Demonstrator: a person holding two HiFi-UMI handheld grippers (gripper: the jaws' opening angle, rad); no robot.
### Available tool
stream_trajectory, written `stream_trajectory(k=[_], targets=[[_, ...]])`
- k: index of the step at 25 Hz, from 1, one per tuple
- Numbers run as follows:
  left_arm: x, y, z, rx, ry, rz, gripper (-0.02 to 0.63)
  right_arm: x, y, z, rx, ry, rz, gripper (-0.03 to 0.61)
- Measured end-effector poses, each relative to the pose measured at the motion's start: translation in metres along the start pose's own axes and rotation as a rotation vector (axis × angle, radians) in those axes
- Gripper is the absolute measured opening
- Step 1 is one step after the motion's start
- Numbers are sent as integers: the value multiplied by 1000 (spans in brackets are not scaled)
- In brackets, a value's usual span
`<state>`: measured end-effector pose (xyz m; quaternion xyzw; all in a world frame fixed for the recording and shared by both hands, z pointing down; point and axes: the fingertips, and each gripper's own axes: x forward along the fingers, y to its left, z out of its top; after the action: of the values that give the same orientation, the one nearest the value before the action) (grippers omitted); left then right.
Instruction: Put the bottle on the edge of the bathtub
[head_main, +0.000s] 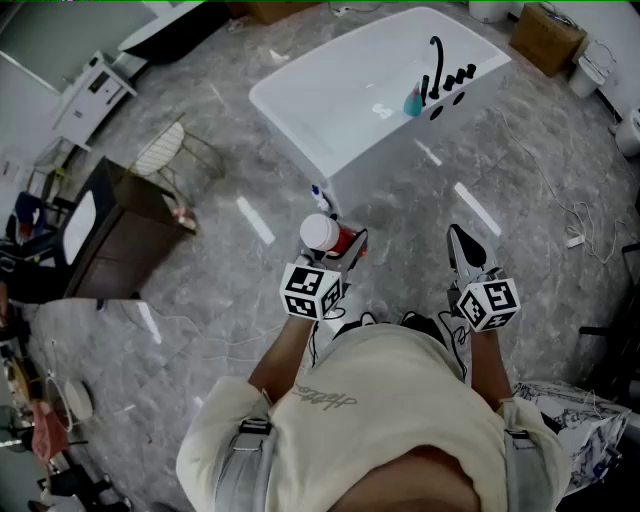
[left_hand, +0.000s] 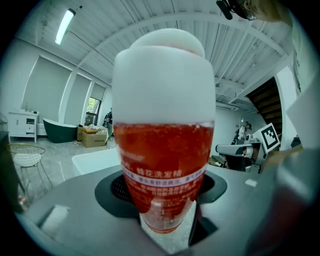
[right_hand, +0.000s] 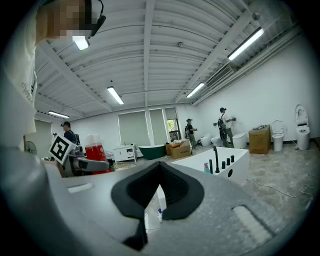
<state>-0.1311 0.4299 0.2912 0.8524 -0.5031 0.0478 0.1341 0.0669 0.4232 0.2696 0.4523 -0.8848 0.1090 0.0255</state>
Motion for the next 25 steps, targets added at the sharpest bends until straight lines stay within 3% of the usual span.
stream_trajectory(k=[8,17,25], targets=[[2,18,5,9,-7,-17,303,5,9,7,-28,-67,-36,0],[25,26,-10,-46,38,-16,302,-3,-11,-21,-31,45,-85,0],[75,38,-6,-37,87,28,302,44,-54,-28,-7,64,-25,2]])
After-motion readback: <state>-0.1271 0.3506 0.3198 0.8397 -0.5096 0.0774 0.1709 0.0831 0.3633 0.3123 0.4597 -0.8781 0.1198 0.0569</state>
